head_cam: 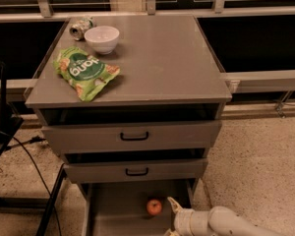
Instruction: Pick apple from bottom drawer and place on counter
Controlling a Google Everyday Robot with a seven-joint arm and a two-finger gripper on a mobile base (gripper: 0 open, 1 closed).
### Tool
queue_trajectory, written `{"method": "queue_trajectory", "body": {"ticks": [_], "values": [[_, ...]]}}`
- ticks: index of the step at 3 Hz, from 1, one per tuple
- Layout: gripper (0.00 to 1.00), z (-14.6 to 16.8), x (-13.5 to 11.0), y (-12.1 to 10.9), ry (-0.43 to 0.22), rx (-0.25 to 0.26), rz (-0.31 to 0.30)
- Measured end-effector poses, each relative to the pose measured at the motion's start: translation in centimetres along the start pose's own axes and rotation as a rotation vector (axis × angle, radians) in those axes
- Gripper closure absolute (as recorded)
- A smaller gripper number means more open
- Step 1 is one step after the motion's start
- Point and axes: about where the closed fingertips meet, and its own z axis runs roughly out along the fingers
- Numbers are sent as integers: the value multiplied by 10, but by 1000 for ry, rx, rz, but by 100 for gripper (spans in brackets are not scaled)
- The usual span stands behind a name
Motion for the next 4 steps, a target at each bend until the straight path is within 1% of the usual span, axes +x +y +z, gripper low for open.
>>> {"method": "queue_trajectory", "body": {"ticks": [1, 2, 3, 4], "values": [[0, 31, 11, -13, 9, -34, -11], [0, 50, 19, -19, 23, -50, -16], [0, 92, 48, -49, 45, -38, 29], [0, 92, 48, -55, 44, -29, 29]]}}
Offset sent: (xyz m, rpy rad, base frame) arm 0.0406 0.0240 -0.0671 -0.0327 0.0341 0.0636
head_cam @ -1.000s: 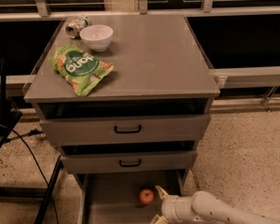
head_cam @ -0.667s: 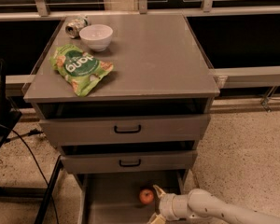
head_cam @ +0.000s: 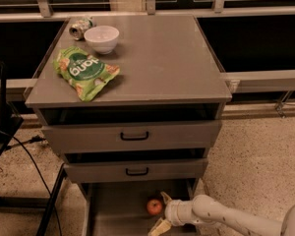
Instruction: Pick apple from bottom drawer and place on counter
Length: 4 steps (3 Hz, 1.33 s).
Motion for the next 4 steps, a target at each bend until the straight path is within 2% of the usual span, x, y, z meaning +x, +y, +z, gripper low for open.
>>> {"method": "queue_trajectory", "body": {"ticks": [2, 4], "values": [[0, 4, 6, -10, 9, 39, -30], [0, 25, 10, -31, -17, 75, -75]]}}
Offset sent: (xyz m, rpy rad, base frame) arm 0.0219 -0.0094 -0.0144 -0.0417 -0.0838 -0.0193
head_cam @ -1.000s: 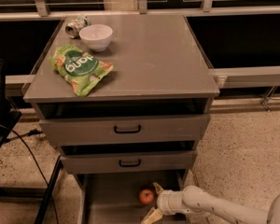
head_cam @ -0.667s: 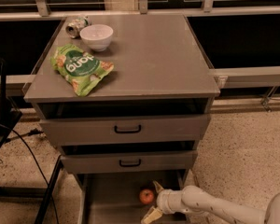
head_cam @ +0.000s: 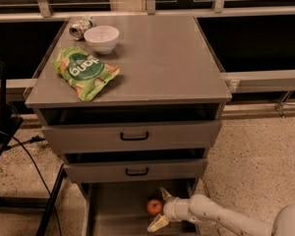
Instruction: Pick apple from bottom drawer and place on counter
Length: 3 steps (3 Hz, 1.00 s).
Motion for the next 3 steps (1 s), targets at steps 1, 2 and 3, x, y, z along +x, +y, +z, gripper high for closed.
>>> {"method": "queue_trajectory", "body": {"ticks": [1, 2, 3], "values": [[0, 13, 6, -8, -11, 7, -5], [0, 24, 14, -13, -7, 8, -7], [0, 35, 25, -17, 13, 4, 0]]}}
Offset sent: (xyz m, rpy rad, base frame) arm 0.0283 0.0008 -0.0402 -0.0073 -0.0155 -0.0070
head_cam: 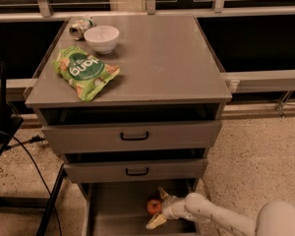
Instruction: Pick apple from bottom drawer and place on counter
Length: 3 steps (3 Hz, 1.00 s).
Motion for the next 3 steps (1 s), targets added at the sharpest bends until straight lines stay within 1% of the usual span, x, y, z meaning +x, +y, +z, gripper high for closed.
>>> {"method": "queue_trajectory", "body": {"ticks": [1, 3], "values": [[0, 19, 21, -6, 30, -6, 16], [0, 35, 34, -13, 44, -13, 43]]}}
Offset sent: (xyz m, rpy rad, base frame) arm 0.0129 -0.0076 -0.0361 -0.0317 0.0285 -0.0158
